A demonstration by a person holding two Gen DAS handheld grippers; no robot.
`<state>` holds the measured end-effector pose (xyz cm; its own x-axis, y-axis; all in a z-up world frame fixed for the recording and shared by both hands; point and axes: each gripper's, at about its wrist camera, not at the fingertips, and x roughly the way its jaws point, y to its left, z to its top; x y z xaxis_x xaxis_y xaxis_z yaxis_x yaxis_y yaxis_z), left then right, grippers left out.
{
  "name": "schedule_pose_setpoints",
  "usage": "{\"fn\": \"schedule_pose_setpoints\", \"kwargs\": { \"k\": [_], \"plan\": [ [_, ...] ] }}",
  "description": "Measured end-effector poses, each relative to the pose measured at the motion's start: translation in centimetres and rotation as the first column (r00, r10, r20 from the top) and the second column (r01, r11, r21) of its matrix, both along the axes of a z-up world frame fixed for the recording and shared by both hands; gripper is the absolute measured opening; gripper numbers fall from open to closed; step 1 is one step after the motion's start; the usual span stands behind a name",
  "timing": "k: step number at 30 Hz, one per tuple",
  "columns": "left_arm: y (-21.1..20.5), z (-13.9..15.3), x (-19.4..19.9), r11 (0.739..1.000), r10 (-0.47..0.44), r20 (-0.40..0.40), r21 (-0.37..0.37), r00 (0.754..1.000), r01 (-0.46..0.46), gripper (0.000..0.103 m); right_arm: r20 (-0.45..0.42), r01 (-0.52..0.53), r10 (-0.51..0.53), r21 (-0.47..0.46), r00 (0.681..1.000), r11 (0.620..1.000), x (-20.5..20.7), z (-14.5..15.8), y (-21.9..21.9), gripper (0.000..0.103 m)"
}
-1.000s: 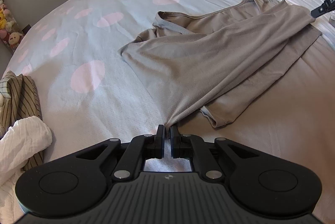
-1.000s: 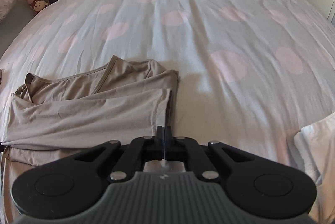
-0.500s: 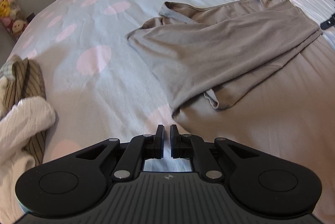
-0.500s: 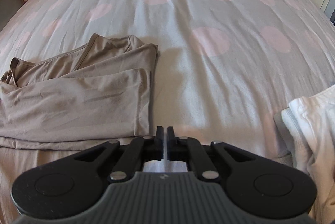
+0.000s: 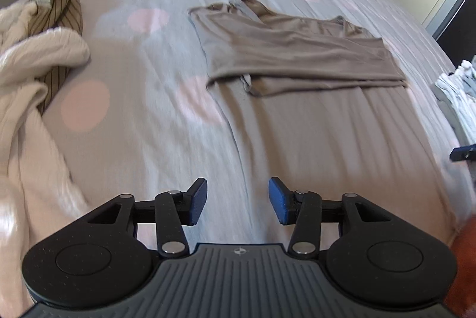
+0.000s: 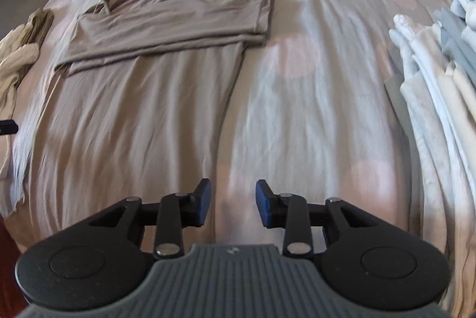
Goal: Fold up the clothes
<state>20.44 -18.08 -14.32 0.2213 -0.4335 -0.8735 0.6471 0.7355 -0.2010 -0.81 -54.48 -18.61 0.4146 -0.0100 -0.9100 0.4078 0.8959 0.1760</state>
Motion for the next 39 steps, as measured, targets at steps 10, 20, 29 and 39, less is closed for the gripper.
{"fn": "schedule_pose_setpoints", "kwargs": {
  "k": [10,20,29,39],
  "plan": [
    [0.1,-1.9,-3.5,0.982,-0.080,-0.187,0.153,0.979,0.109,0.048,-0.085,-0.124,0.133,0.104,0.987,0.987,-3.8,-2.1,3.9,0.048],
    [-4.0,-5.9,-7.3,0.820,-0.291,-0.300,0.410,0.908,0.399,0.048,-0.208,-0.185,0.220,0.176,0.953,0.967,-3.1,-4.3,4.9,0.025],
    [-2.5,-4.5,-8.5,0.857,-0.324,-0.212,0.348,0.922,0.381,0.004,-0.010,-0.102,0.106,0.170,0.994,0.980,-5.7,-2.1,3.8,0.003],
    [3.2,-0.5,-5.4,0.998,-0.070,-0.127,-0.018,0.989,0.068,0.002,0.218,0.007,-0.053,0.208,0.975,0.978,-9.7,1.4,0.7,0.003]
  ]
}}
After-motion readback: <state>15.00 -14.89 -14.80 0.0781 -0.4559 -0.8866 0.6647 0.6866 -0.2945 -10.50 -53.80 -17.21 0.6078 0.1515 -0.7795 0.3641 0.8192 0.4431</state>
